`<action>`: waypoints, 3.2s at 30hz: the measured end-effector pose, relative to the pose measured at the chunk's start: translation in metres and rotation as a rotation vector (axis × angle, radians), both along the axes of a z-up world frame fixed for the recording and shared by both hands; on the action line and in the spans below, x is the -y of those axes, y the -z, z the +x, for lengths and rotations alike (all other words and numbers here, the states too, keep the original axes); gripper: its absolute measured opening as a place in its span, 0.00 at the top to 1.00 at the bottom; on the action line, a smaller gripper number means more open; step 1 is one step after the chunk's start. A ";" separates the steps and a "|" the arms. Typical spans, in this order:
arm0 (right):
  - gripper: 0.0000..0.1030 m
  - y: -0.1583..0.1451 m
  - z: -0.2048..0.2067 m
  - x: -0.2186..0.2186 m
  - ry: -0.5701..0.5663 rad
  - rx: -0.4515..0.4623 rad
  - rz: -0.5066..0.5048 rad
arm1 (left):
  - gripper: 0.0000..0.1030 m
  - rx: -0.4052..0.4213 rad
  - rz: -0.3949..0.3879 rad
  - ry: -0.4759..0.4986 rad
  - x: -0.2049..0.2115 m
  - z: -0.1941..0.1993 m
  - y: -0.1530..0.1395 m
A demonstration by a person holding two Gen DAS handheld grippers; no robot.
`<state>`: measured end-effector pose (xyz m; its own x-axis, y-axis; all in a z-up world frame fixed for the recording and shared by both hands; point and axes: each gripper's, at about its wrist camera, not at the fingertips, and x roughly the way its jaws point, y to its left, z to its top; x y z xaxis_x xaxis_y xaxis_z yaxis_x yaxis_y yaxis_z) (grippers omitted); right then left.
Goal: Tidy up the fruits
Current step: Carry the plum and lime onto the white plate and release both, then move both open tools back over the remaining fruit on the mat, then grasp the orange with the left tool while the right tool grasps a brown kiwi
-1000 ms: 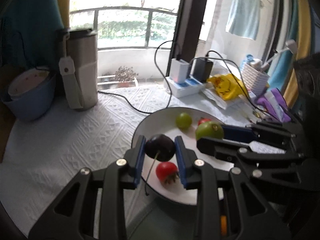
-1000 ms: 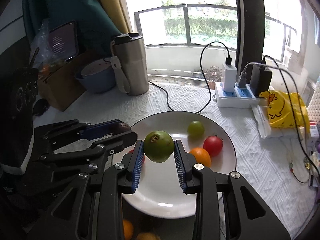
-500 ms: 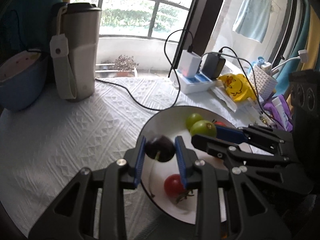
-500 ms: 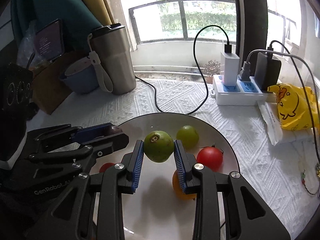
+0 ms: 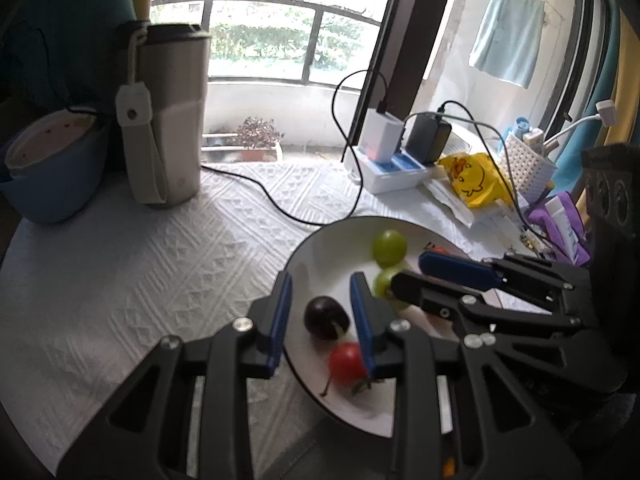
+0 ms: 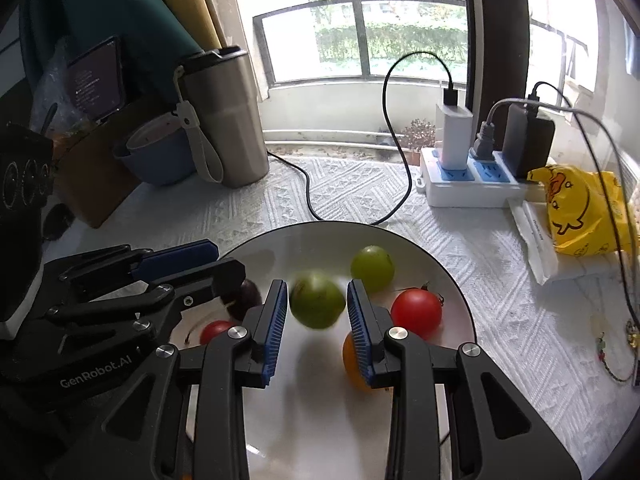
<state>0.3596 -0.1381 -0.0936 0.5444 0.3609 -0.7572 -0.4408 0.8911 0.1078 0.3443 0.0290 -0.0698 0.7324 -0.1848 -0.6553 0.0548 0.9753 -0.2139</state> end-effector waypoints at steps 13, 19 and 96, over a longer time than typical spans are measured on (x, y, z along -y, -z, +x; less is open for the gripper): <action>0.68 -0.035 -0.046 0.010 0.018 0.062 0.000 | 0.67 0.068 -0.014 -0.012 0.013 -0.046 -0.034; 0.68 -0.046 -0.074 0.020 0.037 0.080 -0.003 | 0.62 0.084 -0.016 0.005 0.021 -0.076 -0.040; 0.74 0.002 -0.141 0.064 -0.080 -0.087 0.022 | 0.55 -0.073 0.088 0.071 0.083 -0.131 0.021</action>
